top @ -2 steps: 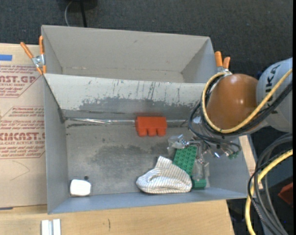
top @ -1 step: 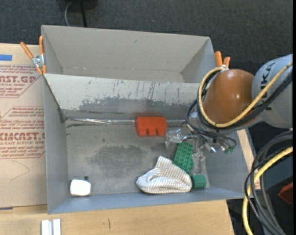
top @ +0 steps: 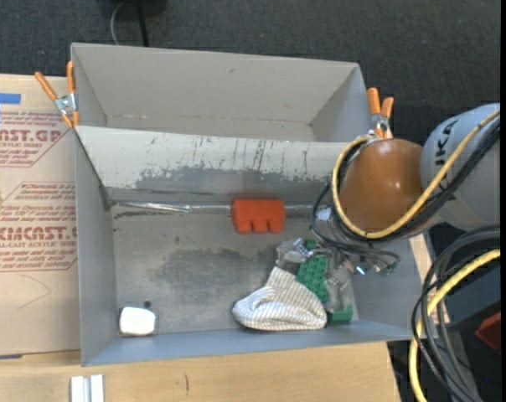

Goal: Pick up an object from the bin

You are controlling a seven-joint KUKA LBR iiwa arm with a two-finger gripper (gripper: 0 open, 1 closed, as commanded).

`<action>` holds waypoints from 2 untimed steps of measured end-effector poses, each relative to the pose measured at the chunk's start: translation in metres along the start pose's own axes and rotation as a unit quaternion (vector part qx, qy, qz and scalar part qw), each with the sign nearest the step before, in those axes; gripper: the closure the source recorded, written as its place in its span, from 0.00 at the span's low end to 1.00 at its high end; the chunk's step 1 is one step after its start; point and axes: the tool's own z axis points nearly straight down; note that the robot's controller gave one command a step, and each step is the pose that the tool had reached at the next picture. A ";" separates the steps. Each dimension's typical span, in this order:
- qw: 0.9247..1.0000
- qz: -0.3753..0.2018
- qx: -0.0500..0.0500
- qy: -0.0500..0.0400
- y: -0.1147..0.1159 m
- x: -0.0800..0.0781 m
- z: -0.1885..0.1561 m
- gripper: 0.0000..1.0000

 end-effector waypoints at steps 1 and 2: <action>0.997 -0.080 0.002 -0.005 0.044 -0.008 0.018 1.00; 0.997 -0.080 0.002 -0.005 0.044 -0.008 0.018 1.00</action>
Offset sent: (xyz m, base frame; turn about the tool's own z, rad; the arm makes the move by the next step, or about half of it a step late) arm 0.0000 0.0000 0.0000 0.0000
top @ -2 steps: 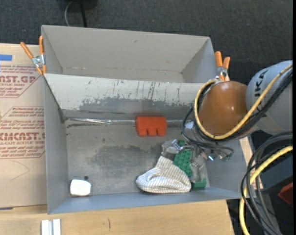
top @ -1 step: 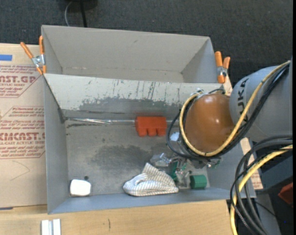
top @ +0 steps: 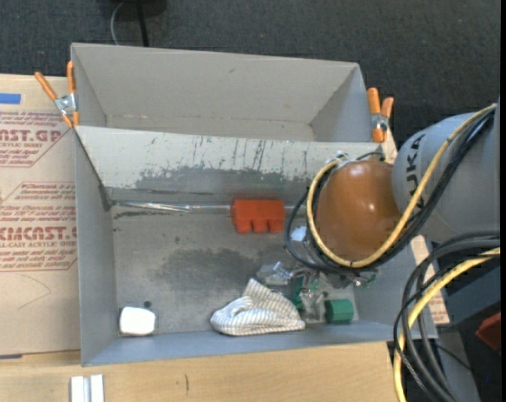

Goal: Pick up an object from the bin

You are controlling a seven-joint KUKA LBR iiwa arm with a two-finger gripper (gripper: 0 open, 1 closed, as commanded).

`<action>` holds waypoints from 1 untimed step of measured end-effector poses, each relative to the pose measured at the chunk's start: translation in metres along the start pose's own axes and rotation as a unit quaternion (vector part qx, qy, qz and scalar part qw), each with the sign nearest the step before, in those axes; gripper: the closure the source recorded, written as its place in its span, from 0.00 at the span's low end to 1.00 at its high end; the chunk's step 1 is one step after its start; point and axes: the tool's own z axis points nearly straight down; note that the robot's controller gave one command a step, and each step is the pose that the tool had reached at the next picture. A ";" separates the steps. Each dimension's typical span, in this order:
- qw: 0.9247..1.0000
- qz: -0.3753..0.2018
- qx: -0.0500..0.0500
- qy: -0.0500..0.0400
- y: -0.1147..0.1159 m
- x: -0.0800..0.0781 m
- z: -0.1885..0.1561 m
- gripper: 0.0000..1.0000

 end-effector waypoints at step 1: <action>1.000 0.000 -0.001 0.000 0.001 0.000 -0.004 1.00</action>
Offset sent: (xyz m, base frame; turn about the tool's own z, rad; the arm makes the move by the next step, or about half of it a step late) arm 0.0000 -0.0002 0.0448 0.0000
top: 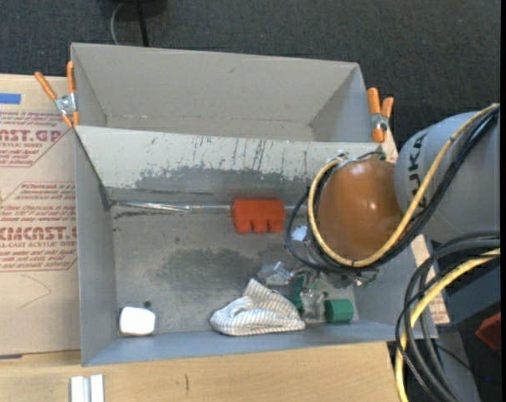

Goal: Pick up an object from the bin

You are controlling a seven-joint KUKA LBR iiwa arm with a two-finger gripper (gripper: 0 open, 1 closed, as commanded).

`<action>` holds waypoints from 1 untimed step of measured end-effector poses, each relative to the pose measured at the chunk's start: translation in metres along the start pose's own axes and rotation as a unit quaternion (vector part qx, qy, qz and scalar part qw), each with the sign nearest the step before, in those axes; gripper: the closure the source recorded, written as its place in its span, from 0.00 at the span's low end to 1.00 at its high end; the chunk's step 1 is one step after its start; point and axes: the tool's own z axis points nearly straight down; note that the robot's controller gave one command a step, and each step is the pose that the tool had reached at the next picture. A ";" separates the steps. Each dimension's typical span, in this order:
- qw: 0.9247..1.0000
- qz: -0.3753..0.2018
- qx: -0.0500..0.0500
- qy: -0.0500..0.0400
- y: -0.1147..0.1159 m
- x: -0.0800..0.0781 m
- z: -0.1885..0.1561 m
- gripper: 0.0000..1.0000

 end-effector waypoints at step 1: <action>1.000 0.000 -0.001 0.001 0.001 0.000 -0.014 1.00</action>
Offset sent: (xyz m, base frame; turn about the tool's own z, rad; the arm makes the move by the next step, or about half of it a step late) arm 0.0000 0.0001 0.0333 0.0000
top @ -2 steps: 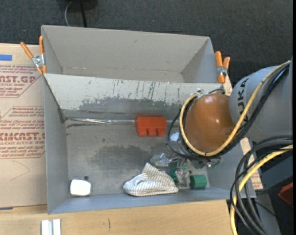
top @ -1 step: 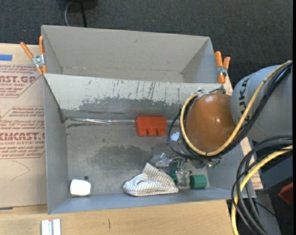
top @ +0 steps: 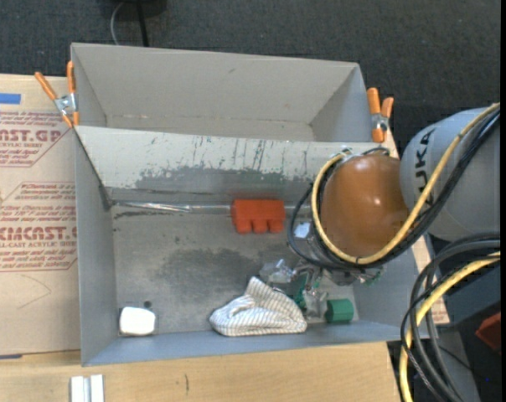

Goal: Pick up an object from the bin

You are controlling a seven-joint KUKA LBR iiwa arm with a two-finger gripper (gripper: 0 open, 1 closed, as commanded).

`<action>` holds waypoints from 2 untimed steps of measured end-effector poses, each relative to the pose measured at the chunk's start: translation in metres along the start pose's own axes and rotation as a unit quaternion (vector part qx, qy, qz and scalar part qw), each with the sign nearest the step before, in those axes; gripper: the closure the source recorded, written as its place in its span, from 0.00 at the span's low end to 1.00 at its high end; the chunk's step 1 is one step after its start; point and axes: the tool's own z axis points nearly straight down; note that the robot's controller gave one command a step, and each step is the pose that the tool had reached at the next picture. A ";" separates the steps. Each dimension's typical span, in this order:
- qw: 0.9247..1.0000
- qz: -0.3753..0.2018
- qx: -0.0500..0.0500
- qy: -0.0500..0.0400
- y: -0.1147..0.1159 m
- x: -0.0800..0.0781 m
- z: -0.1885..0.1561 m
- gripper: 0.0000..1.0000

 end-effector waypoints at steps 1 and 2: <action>1.000 0.000 0.001 -0.001 0.000 -0.001 -0.010 1.00; 1.000 0.000 -0.001 0.000 0.001 0.000 -0.018 1.00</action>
Offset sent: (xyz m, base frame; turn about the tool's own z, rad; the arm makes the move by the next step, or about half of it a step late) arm 0.0002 0.0001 0.0535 0.0000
